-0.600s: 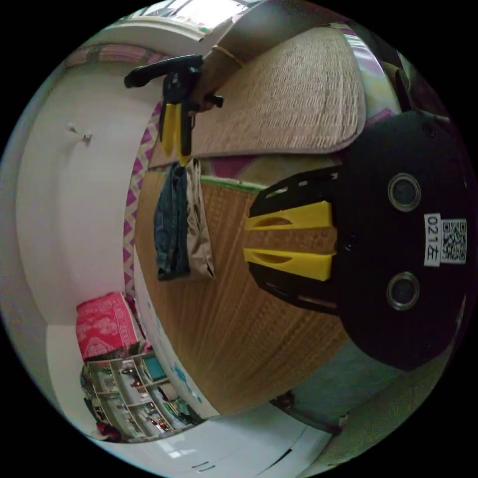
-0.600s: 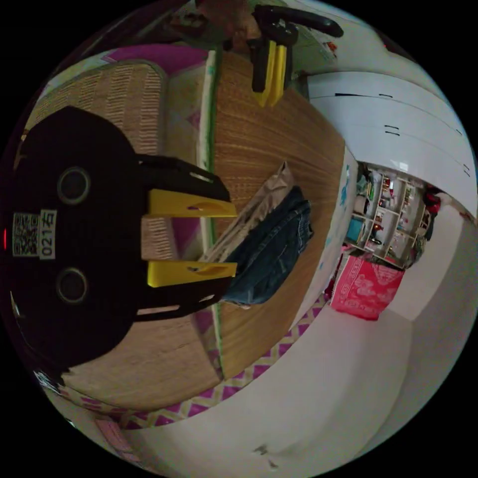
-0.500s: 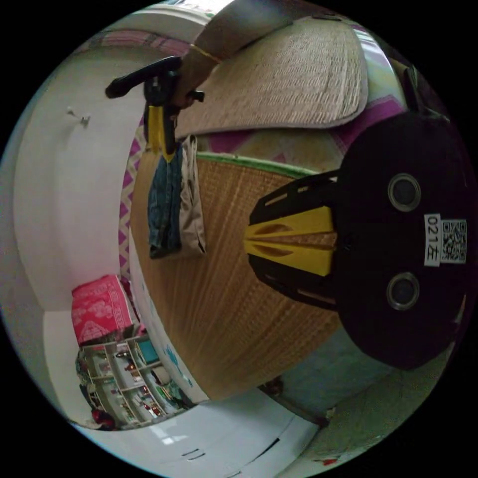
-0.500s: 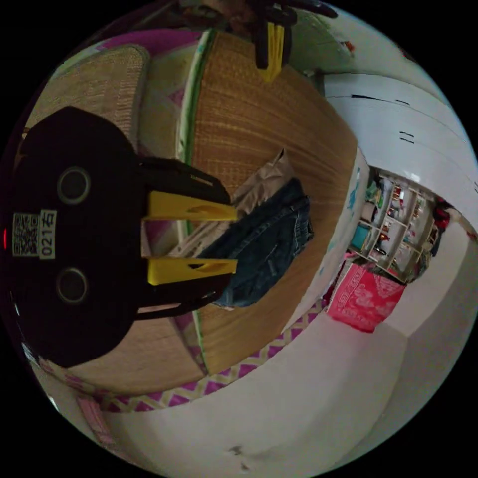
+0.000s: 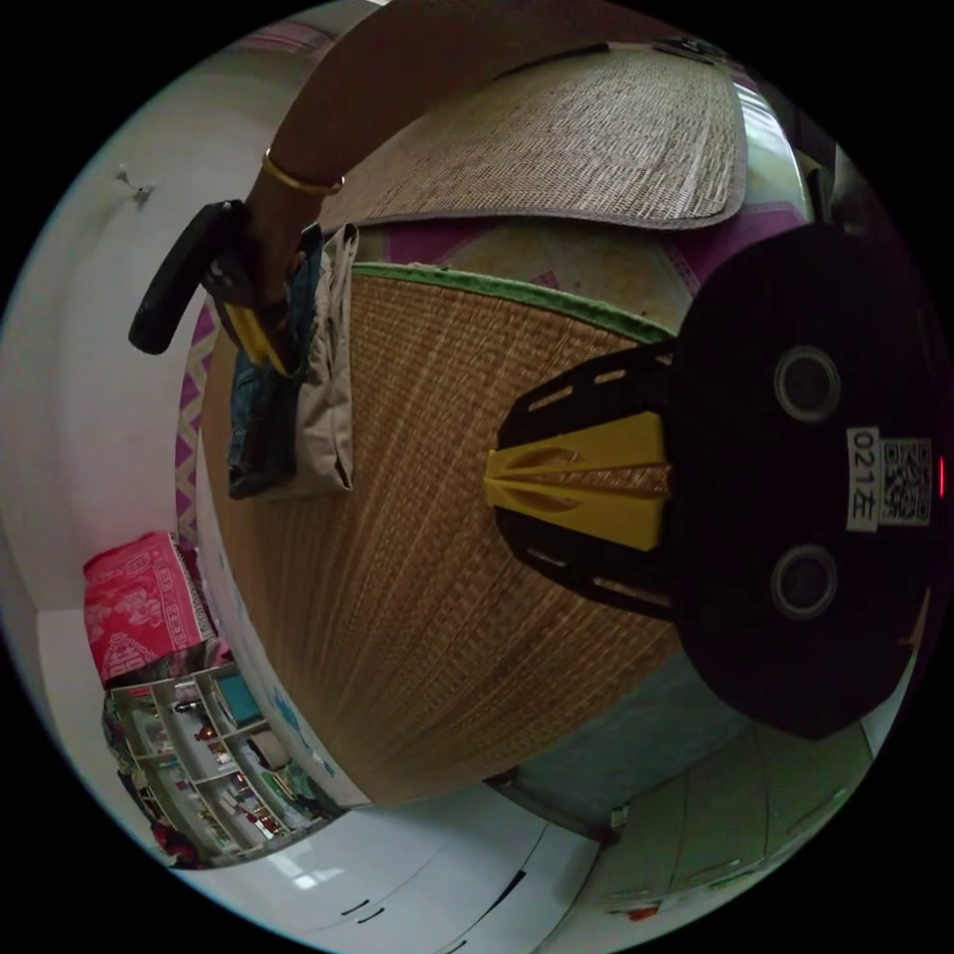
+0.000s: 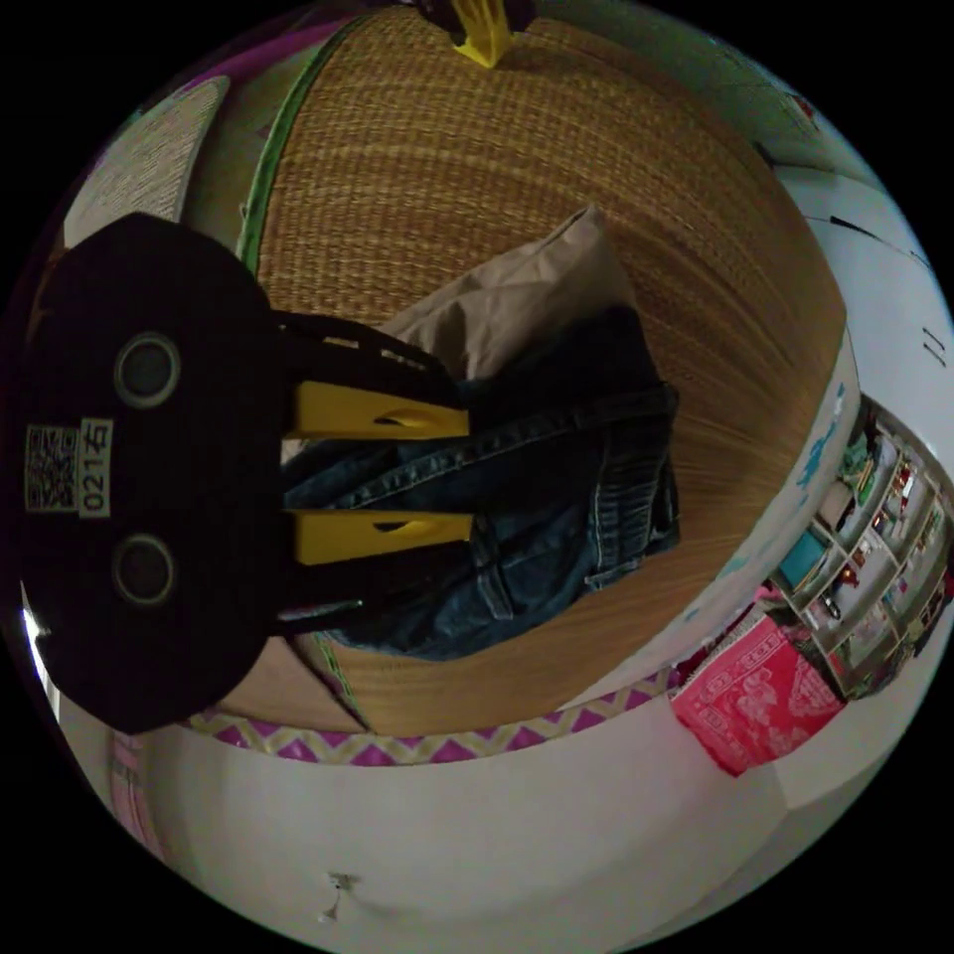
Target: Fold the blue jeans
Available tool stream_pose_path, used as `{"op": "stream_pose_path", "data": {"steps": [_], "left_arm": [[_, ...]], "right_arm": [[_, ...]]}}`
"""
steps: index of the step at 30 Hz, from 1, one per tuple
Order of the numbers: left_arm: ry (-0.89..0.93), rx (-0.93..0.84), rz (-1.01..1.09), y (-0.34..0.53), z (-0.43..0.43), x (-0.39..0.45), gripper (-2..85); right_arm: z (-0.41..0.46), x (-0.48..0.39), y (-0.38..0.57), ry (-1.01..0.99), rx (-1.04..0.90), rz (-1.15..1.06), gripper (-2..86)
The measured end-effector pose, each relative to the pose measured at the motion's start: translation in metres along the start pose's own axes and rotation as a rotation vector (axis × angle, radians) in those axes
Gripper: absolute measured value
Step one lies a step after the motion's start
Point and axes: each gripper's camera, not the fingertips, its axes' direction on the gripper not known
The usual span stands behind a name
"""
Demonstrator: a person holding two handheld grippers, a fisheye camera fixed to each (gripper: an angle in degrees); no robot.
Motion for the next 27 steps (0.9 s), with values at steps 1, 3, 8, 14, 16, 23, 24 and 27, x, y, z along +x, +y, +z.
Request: {"op": "stream_pose_path", "data": {"steps": [1, 3, 8, 14, 16, 23, 24, 27], "left_arm": [[-0.004, 0.004, -0.003, 0.001, 0.002, -0.004, -1.0], [0.004, 0.007, -0.018, 0.002, 0.004, -0.011, -1.0], [-0.001, 0.012, -0.044, 0.004, 0.013, -0.028, -1.0], [-0.045, -0.003, -0.015, 0.0, 0.028, -0.034, -1.0], [-0.046, -0.008, 0.002, -0.002, 0.032, -0.035, -0.9], [0.452, 0.057, 0.161, 0.012, 0.009, 0.017, 0.5], [0.51, 0.054, 0.17, 0.015, 0.008, 0.024, 0.9], [0.851, 0.012, 0.245, 0.029, 0.015, 0.059, 8.6]], "right_arm": [[-0.001, 0.003, -0.003, -0.017, 0.006, 0.044, 7.2], [-0.006, 0.008, -0.005, -0.046, 0.015, 0.093, 4.8], [-0.047, 0.052, 0.008, -0.156, 0.101, 0.267, 0.2], [-0.129, 0.097, 0.069, -0.117, 0.153, 0.374, 0.0], [-0.156, 0.097, 0.097, -0.093, 0.161, 0.382, 0.0], [-0.245, 0.005, 0.234, 0.071, 0.075, 0.387, 0.0], [-0.249, -0.009, 0.247, 0.085, 0.06, 0.385, 0.1], [-0.253, -0.098, 0.308, 0.13, -0.043, 0.339, 0.3]]}}
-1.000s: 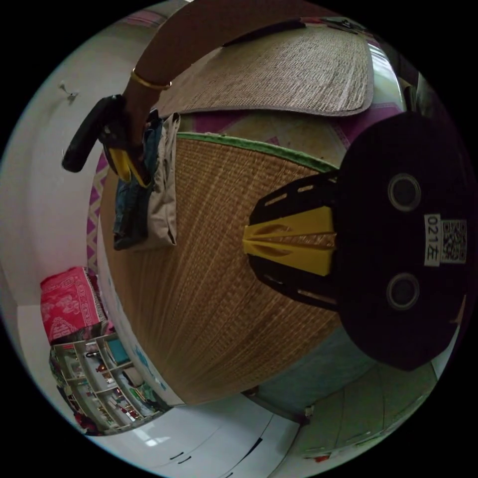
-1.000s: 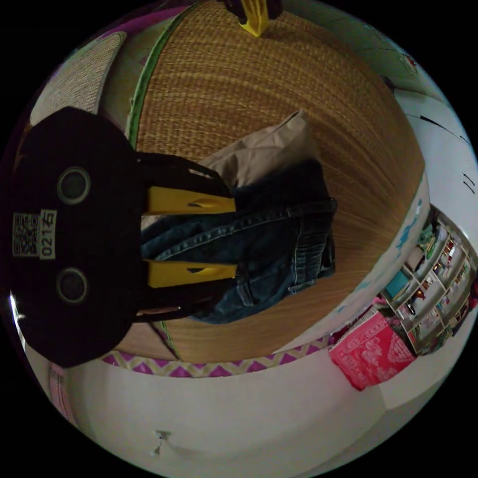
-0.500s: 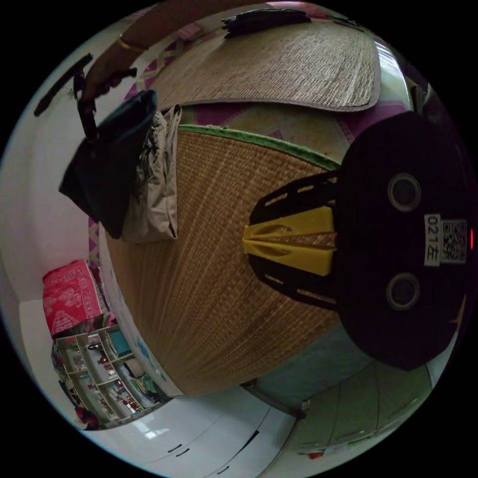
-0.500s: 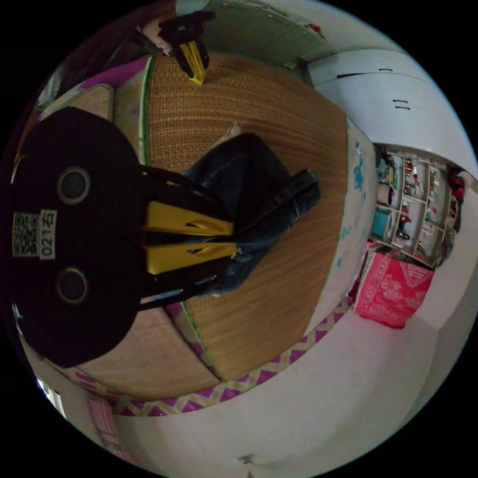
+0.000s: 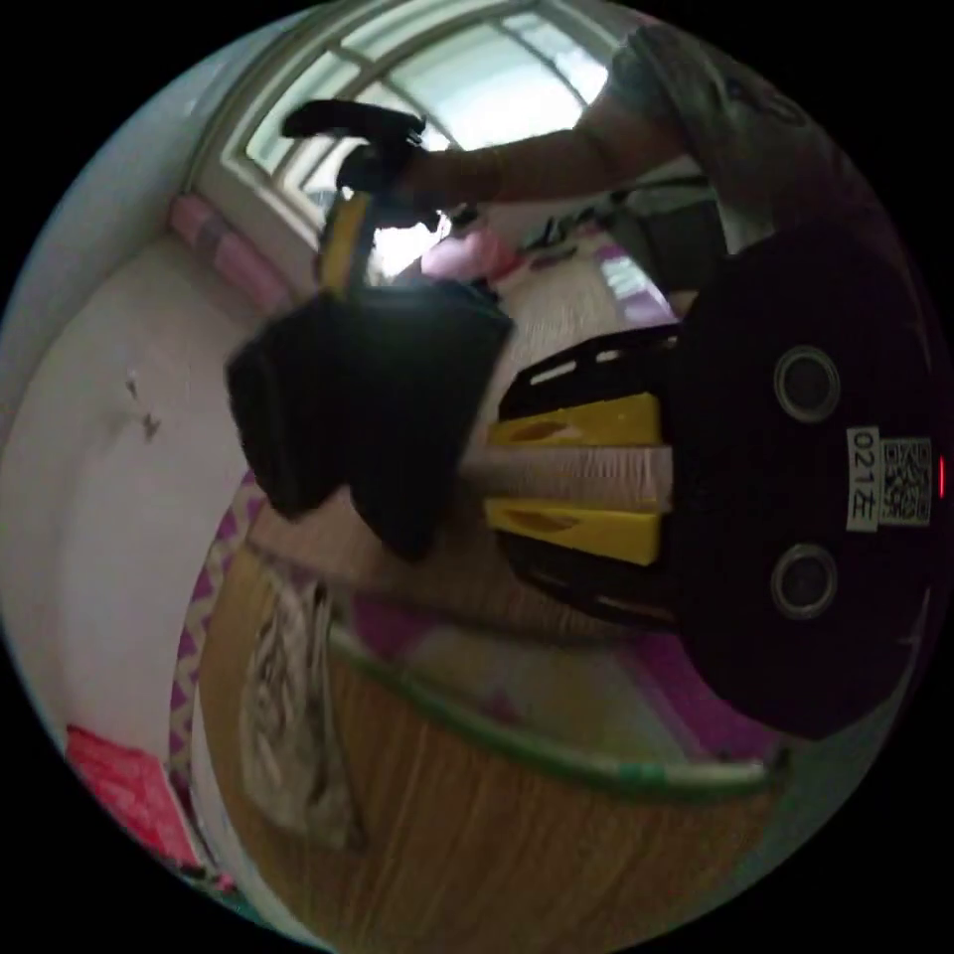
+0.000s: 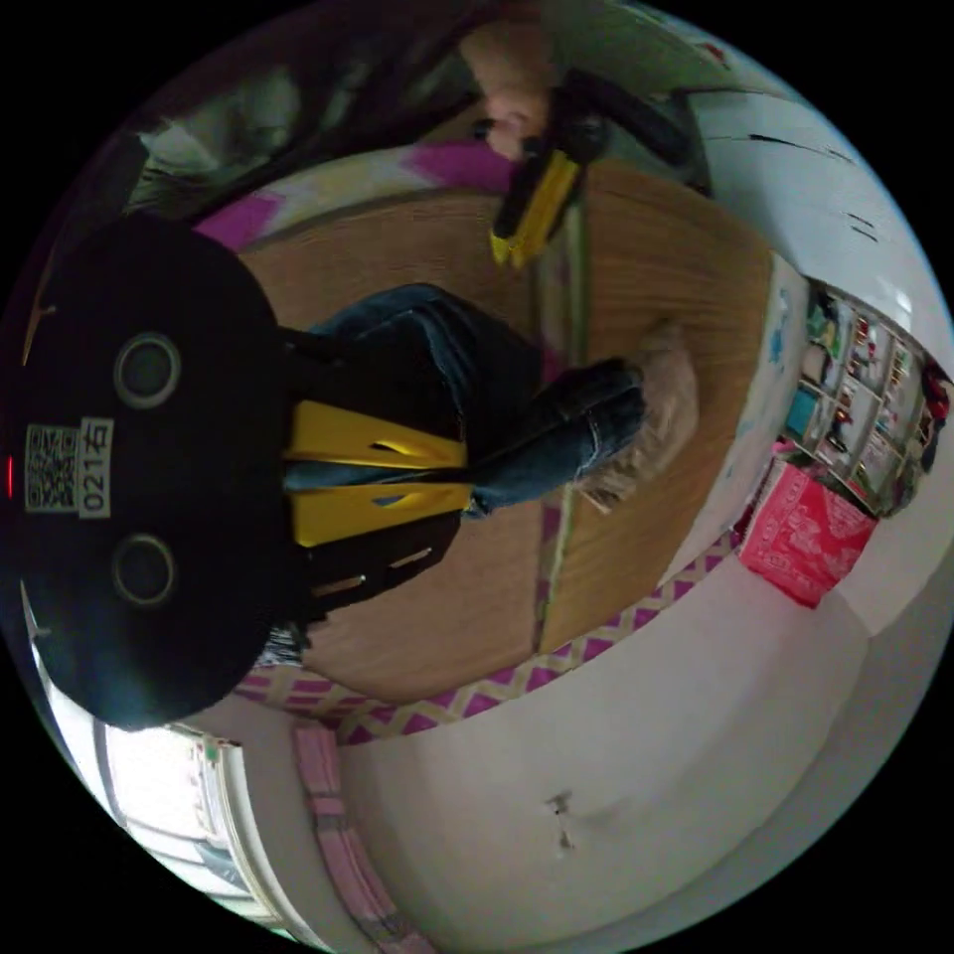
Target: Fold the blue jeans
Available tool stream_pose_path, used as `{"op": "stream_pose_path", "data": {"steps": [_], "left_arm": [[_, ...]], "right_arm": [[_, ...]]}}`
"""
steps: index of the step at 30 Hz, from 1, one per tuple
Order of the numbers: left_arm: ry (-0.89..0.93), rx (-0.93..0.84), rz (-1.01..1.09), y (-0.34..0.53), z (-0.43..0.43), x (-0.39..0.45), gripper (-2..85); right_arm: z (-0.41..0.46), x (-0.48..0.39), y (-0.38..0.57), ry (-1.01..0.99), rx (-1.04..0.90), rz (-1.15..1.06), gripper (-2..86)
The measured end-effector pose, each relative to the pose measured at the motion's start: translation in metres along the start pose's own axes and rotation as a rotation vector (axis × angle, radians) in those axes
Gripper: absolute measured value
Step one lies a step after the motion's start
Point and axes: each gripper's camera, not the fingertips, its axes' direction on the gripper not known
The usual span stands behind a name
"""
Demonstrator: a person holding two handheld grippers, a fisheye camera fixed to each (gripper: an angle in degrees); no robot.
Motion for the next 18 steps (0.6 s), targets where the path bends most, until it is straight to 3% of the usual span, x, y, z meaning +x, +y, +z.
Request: {"op": "stream_pose_path", "data": {"steps": [2, 5, 9, 12, 18], "left_arm": [[0.248, -0.07, 0.02, 0.006, 0.025, 0.0, 14.9], [0.383, -0.221, 0.049, 0.013, 0.052, -0.008, 18.6], [0.355, -0.25, 0.0, 0.013, 0.064, -0.02, 18.5], [0.276, -0.191, -0.089, 0.007, 0.062, -0.037, 17.4], [0.302, -0.294, -0.139, -0.008, 0.1, -0.043, 15.0]], "right_arm": [[0.008, -0.07, 0.059, 0.03, -0.105, -0.115, 1.2], [0.04, -0.142, 0.121, -0.047, -0.254, -0.186, 3.3], [0.043, -0.158, 0.182, 0.044, -0.113, -0.051, 4.8], [0.037, -0.14, 0.227, -0.046, -0.043, 0.097, 6.5], [0.064, -0.059, 0.355, -0.212, 0.042, 0.579, 12.7]]}}
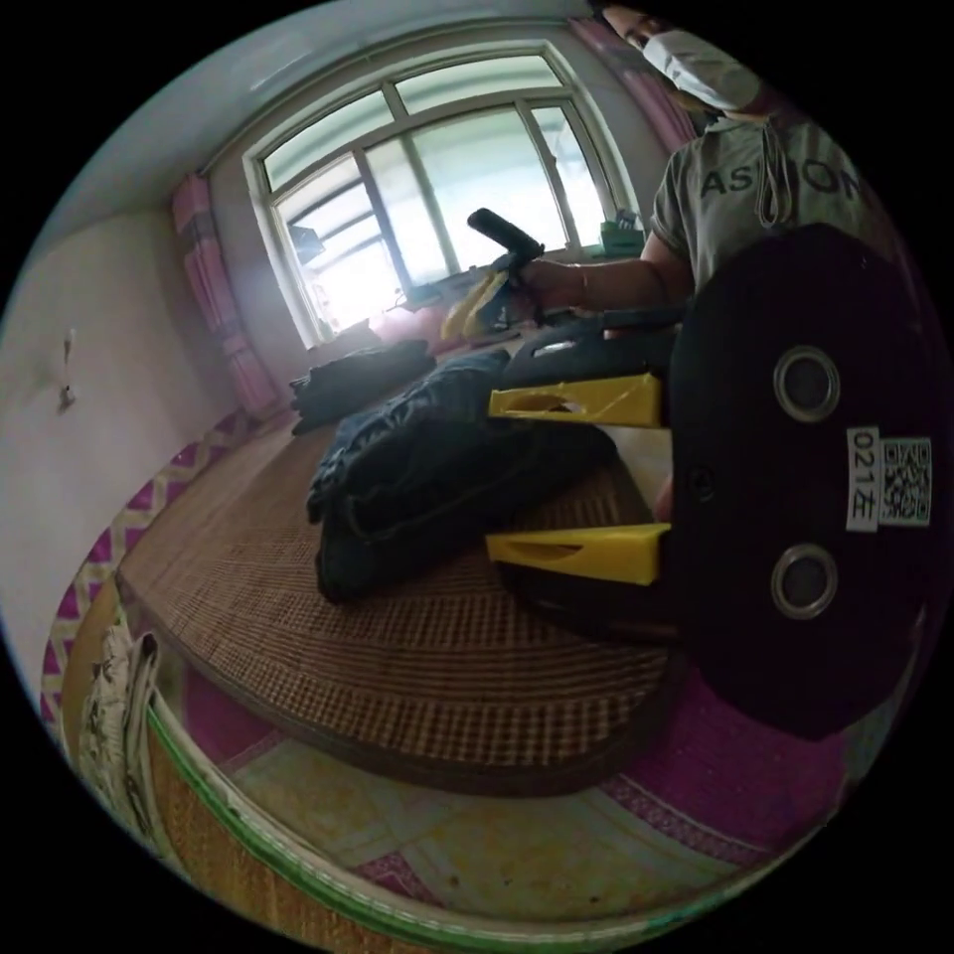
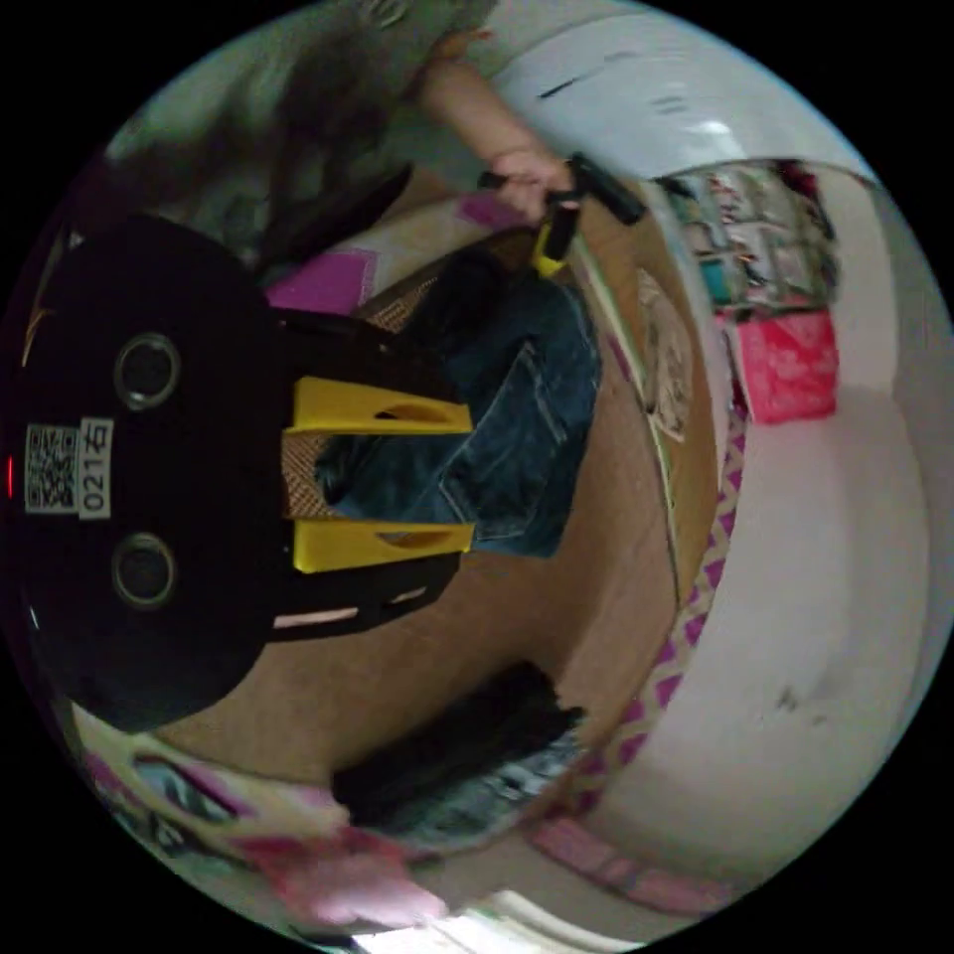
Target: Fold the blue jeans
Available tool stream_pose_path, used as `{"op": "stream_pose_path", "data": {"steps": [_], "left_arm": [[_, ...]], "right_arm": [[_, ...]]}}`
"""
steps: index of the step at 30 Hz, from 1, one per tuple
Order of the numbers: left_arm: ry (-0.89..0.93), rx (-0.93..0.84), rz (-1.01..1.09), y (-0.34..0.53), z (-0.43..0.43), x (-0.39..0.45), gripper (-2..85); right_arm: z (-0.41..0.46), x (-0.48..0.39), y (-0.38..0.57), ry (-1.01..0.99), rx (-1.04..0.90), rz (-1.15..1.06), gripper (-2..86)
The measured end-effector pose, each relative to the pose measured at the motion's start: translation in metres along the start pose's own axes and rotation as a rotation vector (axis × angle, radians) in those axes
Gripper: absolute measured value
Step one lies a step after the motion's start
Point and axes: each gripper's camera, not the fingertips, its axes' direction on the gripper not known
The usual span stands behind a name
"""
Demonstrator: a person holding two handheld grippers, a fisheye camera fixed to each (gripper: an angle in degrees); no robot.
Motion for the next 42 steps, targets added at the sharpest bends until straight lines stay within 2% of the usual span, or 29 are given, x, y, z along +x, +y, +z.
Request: {"op": "stream_pose_path", "data": {"steps": [2, 5, 6, 8, 10, 14, 19, 21, 23, 24, 27, 30, 33, 35, 39, 41, 42], "left_arm": [[0.059, -0.004, -0.029, -0.007, 0.008, -0.006, 14.0], [0.058, -0.026, -0.023, -0.014, 0.02, -0.003, 11.5], [0.053, -0.031, -0.022, -0.015, 0.022, -0.002, 10.7], [-0.055, -0.041, -0.035, -0.022, 0.029, 0.004, 2.2], [-0.06, -0.059, -0.012, -0.031, 0.034, 0.012, 0.5], [-0.112, 0.002, 0.099, -0.07, 0.04, 0.054, -0.6], [-0.123, 0.034, 0.203, -0.125, 0.074, 0.107, -0.5], [-0.195, -0.034, 0.181, -0.138, 0.101, 0.108, -0.4], [-0.273, -0.175, 0.144, -0.141, 0.134, 0.098, -0.4], [-0.272, -0.165, 0.156, -0.138, 0.136, 0.098, -0.5], [-0.195, -0.037, 0.186, -0.115, 0.121, 0.11, -0.8], [-0.162, -0.021, 0.241, -0.094, 0.119, 0.133, -0.5], [-0.304, -0.014, 0.299, -0.077, 0.13, 0.164, 0.4], [-0.442, 0.01, 0.329, -0.065, 0.143, 0.19, 2.0], [-0.629, 0.073, 0.313, -0.046, 0.163, 0.224, 1.5], [-0.704, 0.097, 0.314, -0.037, 0.178, 0.244, -0.4], [-0.712, 0.098, 0.326, -0.034, 0.182, 0.249, -0.5]], "right_arm": [[0.023, 0.067, 0.033, -0.26, 0.033, 0.258, 13.4], [0.08, 0.123, 0.072, -0.426, -0.043, 0.466, 12.2], [0.092, 0.129, 0.077, -0.436, -0.073, 0.48, 11.5], [0.126, 0.147, 0.098, -0.636, -0.079, 0.507, 7.3], [0.134, 0.159, 0.109, -0.686, -0.079, 0.523, 5.5], [0.107, 0.17, 0.116, -0.618, 0.0, 0.421, 4.3], [0.077, 0.183, 0.146, -0.482, 0.122, 0.413, 5.1], [0.096, 0.184, 0.165, -0.438, 0.068, 0.445, 5.6], [0.133, 0.176, 0.188, -0.368, -0.118, 0.416, 6.8], [0.134, 0.175, 0.195, -0.347, -0.113, 0.426, 7.0], [0.1, 0.165, 0.213, -0.224, 0.061, 0.424, 7.4], [0.079, 0.119, 0.191, -0.19, 0.194, 0.204, 9.4], [0.101, 0.046, 0.149, -0.186, 0.143, -0.067, 12.1], [0.136, -0.011, 0.123, -0.101, 0.07, -0.206, 14.5], [0.189, -0.054, 0.103, 0.027, -0.014, -0.19, 16.5], [0.212, -0.068, 0.103, 0.182, -0.042, -0.19, 11.4], [0.211, -0.068, 0.104, 0.189, -0.029, -0.182, 9.6]]}}
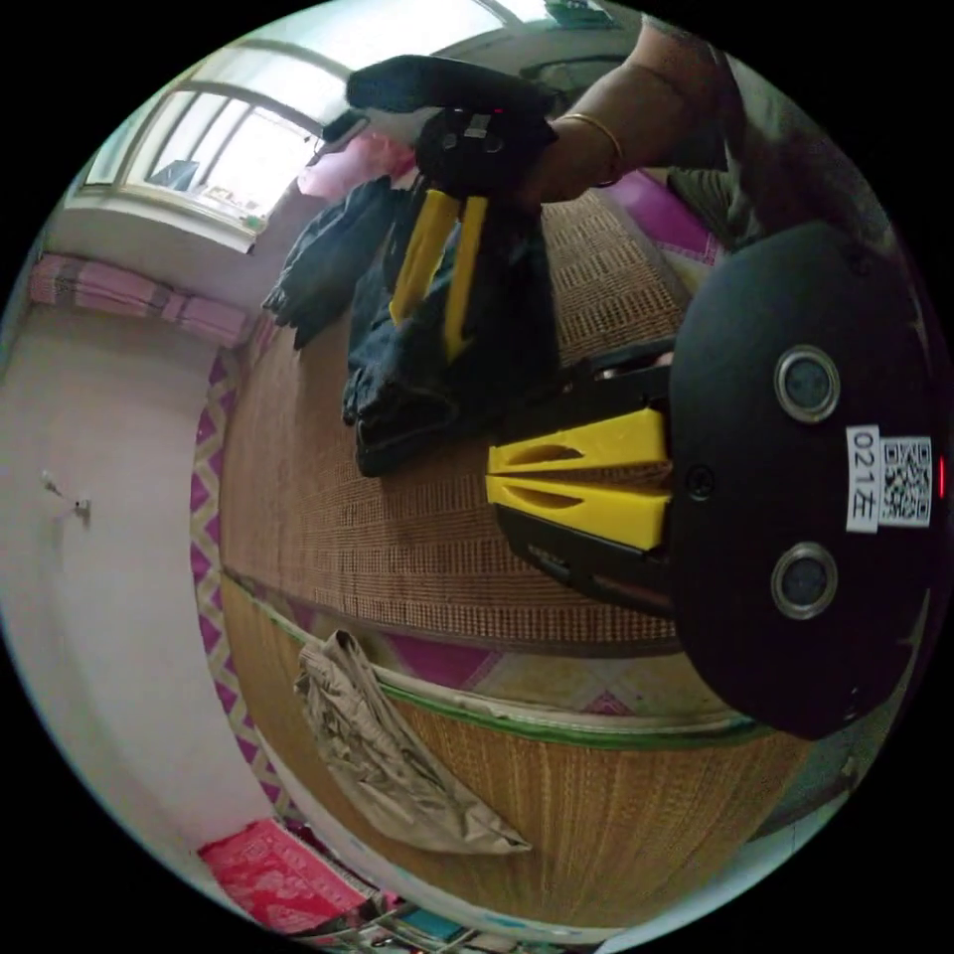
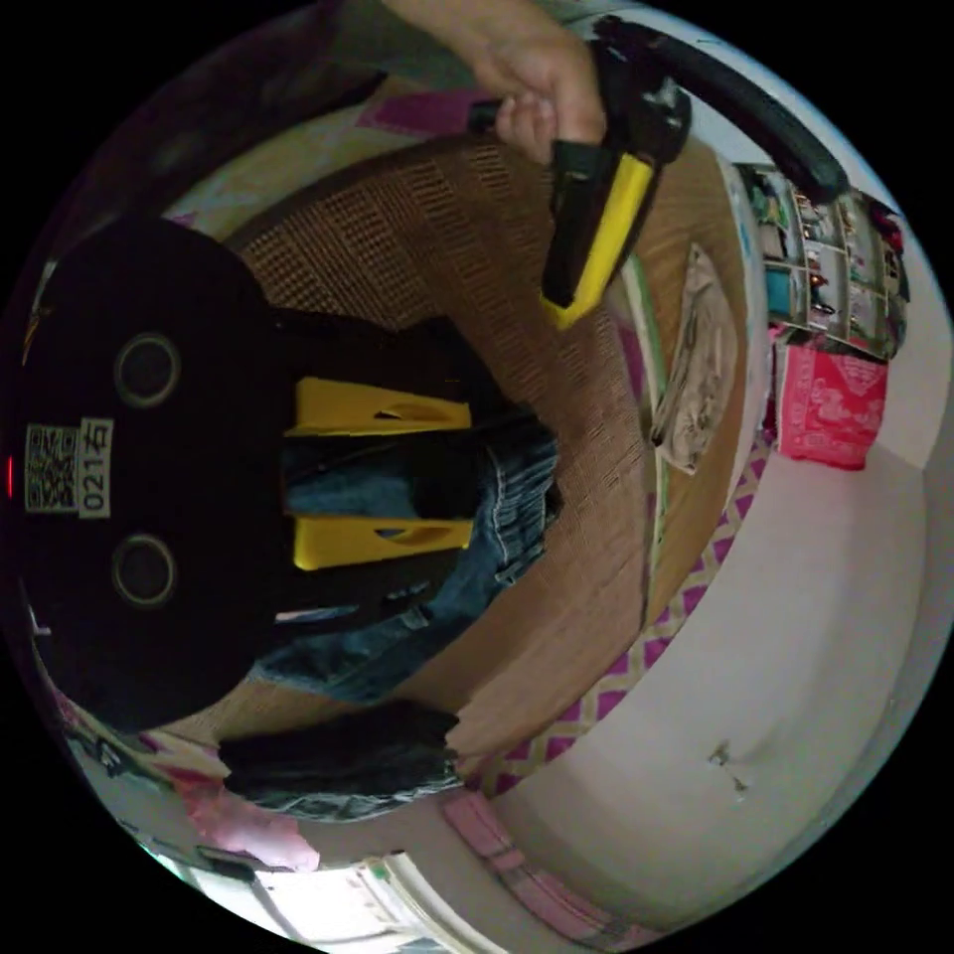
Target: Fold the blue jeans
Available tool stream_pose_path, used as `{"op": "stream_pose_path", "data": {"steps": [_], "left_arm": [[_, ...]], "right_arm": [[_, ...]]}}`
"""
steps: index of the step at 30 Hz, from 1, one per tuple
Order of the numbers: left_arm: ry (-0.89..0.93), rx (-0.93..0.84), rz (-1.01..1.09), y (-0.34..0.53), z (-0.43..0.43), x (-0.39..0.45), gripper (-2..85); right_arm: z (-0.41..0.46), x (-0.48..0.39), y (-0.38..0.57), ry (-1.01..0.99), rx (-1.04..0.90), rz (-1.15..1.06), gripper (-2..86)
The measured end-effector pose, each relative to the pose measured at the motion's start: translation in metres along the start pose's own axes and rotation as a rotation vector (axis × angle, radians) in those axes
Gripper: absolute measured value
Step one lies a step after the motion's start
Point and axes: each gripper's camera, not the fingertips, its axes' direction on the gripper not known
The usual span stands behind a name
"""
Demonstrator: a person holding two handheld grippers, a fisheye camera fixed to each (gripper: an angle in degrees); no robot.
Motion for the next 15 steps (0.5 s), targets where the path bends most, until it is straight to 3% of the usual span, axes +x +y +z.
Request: {"op": "stream_pose_path", "data": {"steps": [5, 7, 11, 15], "left_arm": [[-0.037, 0.024, 0.107, -0.003, -0.008, 0.06, -0.9], [-0.02, 0.032, 0.124, -0.006, -0.009, 0.077, -0.9], [0.029, 0.037, 0.162, -0.016, -0.008, 0.118, -0.9], [0.035, 0.052, 0.229, -0.025, -0.006, 0.16, -0.9]], "right_arm": [[-0.058, 0.11, 0.063, -0.331, 0.288, 0.448, 6.2], [-0.085, 0.152, 0.105, -0.359, 0.396, 0.584, 6.0], [-0.135, 0.22, 0.225, -0.247, 0.569, 0.876, 5.8], [-0.125, 0.252, 0.322, -0.112, 0.463, 1.1, 5.9]]}}
